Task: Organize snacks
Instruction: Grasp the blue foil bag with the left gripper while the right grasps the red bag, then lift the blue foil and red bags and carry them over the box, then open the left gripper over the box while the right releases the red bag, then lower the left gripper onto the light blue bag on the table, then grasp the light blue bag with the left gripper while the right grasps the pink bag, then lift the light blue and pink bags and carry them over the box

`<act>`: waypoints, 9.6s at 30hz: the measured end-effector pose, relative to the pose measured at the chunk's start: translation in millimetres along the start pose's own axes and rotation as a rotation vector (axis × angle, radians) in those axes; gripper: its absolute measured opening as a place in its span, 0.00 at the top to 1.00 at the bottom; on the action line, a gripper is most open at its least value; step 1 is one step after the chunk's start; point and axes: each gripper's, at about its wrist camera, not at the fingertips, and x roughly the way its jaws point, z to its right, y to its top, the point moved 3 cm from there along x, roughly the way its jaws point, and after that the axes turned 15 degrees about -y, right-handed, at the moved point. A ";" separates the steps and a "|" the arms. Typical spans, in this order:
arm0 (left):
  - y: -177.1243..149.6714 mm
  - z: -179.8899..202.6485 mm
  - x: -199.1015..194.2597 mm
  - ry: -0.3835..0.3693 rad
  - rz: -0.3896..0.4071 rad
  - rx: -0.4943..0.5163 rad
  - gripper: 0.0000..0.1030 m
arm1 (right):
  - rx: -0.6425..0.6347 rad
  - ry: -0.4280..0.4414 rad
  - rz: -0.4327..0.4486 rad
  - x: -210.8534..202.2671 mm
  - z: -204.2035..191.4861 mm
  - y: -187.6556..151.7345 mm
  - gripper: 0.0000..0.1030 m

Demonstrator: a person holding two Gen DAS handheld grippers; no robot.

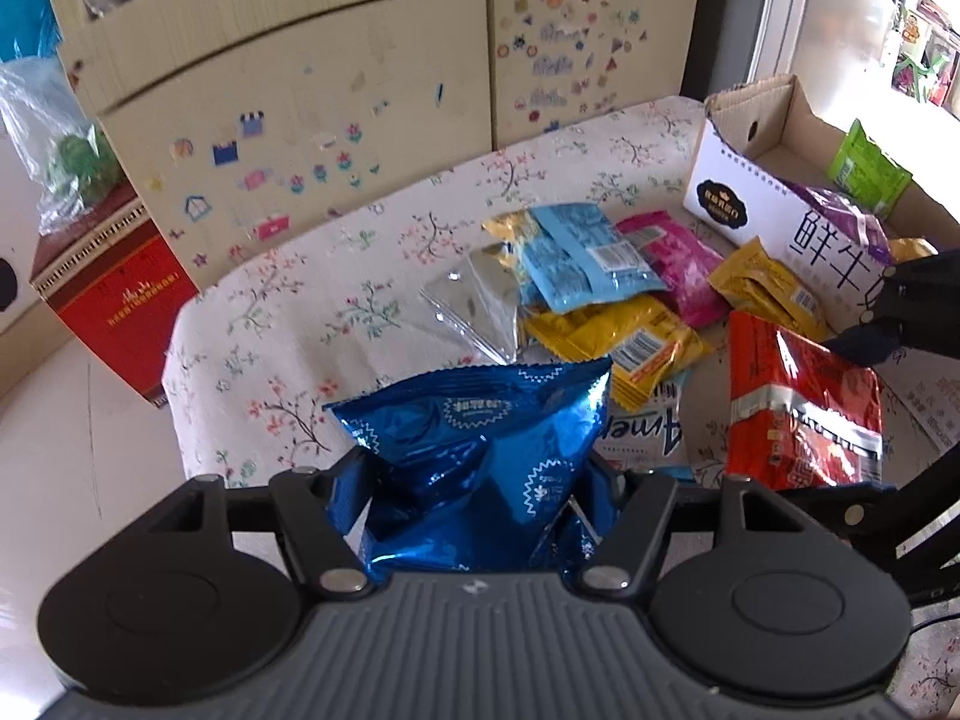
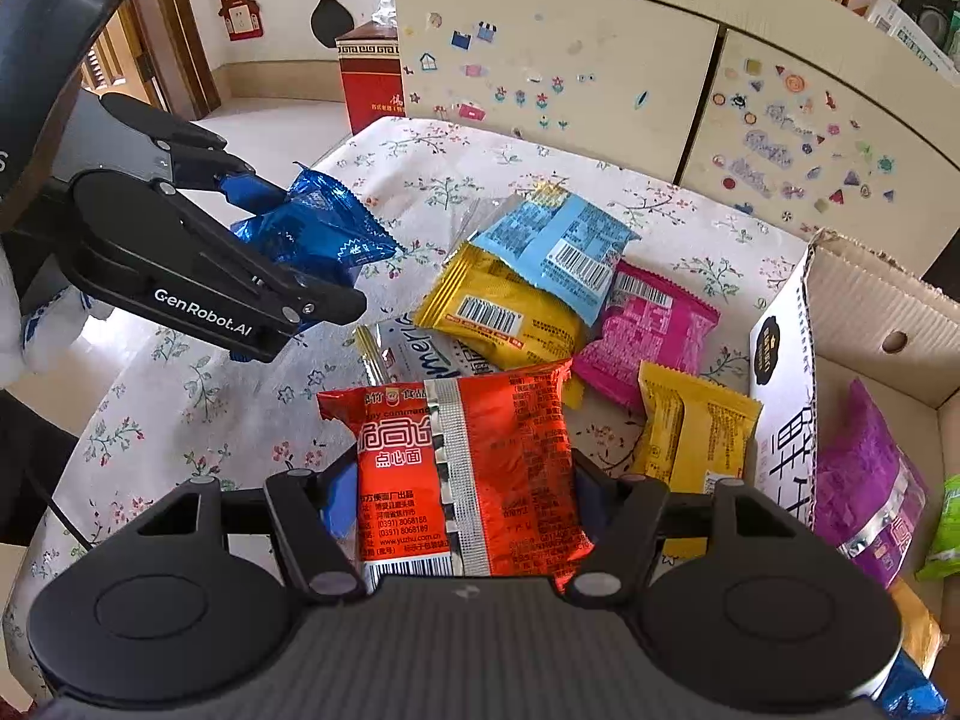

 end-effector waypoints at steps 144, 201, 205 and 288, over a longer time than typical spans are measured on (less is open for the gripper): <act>94.1 22.1 89.3 0.005 0.149 -0.107 0.11 | 0.707 0.067 -0.015 -18.5 122.9 18.3 0.11; 31.8 -50.2 40.8 -0.036 0.133 -0.197 0.32 | 0.455 -0.089 0.005 79.0 66.2 53.8 0.21; 32.4 -48.4 41.8 -0.025 0.129 -0.188 0.31 | 0.449 -0.080 -0.009 87.9 65.6 51.6 0.19; 87.1 95.7 -5.5 -0.055 0.324 0.077 0.42 | 0.444 -0.202 0.230 -70.1 137.1 6.7 0.50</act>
